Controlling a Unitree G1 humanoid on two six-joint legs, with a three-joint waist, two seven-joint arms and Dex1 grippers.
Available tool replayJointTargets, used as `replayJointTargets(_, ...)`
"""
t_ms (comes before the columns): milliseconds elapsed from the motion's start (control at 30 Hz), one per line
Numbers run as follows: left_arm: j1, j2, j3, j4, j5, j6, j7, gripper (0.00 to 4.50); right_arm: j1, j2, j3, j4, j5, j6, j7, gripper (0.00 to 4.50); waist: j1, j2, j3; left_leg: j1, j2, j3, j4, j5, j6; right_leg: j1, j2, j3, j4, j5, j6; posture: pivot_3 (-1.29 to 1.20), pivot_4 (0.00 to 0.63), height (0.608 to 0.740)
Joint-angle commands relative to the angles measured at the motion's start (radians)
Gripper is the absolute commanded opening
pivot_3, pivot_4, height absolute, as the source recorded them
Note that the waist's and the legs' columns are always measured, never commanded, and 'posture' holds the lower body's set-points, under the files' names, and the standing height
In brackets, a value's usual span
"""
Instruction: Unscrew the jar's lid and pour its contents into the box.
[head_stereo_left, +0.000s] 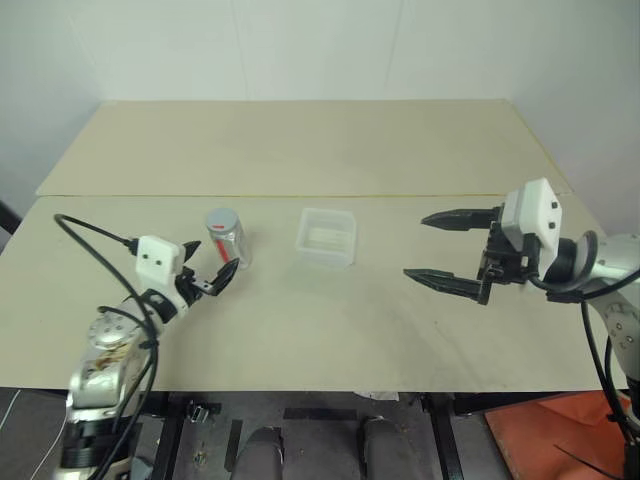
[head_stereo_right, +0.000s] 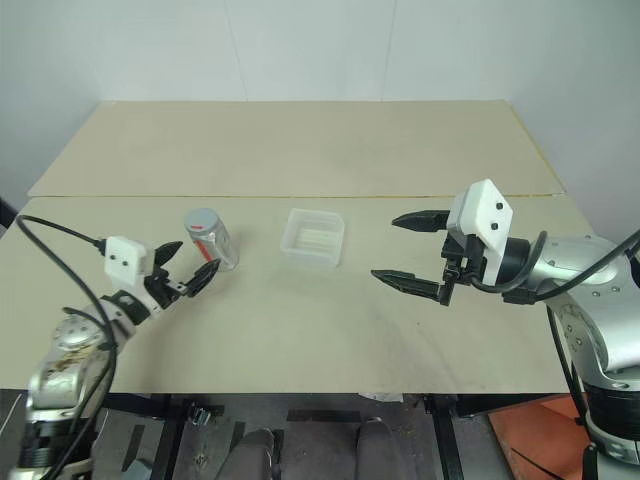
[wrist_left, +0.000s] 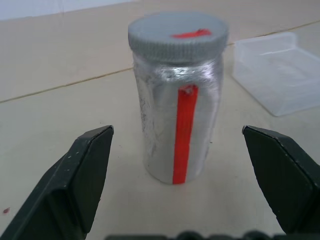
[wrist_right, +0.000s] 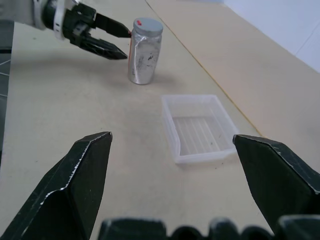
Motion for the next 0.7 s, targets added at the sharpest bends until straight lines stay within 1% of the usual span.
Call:
replayJointTargets(33, -0.052, -0.052, -0.023, 0.065, 0.068, -0.123, 0.071, 4.49, -0.009, -0.016, -0.043, -0.039, 0.004, -0.022, -0.014, 4.50, 0.002, 0.000, 0.000, 0.000, 0.000, 0.000, 0.000, 0.000, 0.000, 0.000, 0.000, 0.000, 0.000, 0.000, 0.000, 0.00, 0.150, 0.740)
replayJointTargets(200, -0.125, -0.117, -0.045, 0.166, 0.121, -0.206, 0.135, 4.49, 0.010, -0.025, -0.059, -0.067, 0.010, -0.015, -0.026, 4.50, 0.001, 0.000, 0.000, 0.000, 0.000, 0.000, 0.000, 0.000, 0.000, 0.000, 0.000, 0.000, 0.000, 0.000, 0.000, 0.00, 0.150, 0.740)
replayJointTargets(467, -0.192, -0.169, -0.069, 0.264, 0.151, -0.260, 0.167, 4.49, 0.028, -0.041, -0.092, -0.094, 0.022, -0.004, -0.035, 4.50, 0.001, 0.000, 0.000, 0.000, 0.000, 0.000, 0.000, 0.000, 0.000, 0.000, 0.000, 0.000, 0.000, 0.000, 0.000, 0.00, 0.150, 0.740)
replayJointTargets(567, -0.195, -0.179, -0.076, 0.274, 0.160, -0.275, 0.172, 3.85, 0.034, -0.050, -0.102, -0.106, 0.032, 0.003, -0.039, 4.50, 0.000, 0.000, 0.000, 0.000, 0.000, 0.000, 0.000, 0.000, 0.000, 0.000, 0.000, 0.000, 0.000, 0.000, 0.000, 0.00, 0.150, 0.740)
replayJointTargets(700, -0.194, -0.180, -0.082, 0.264, 0.168, -0.280, 0.183, 2.50, 0.035, -0.057, -0.108, -0.125, 0.048, 0.014, -0.051, 4.50, 0.002, 0.000, 0.000, 0.000, 0.000, 0.000, 0.000, 0.000, 0.000, 0.000, 0.000, 0.000, 0.000, 0.000, 0.000, 0.00, 0.150, 0.740)
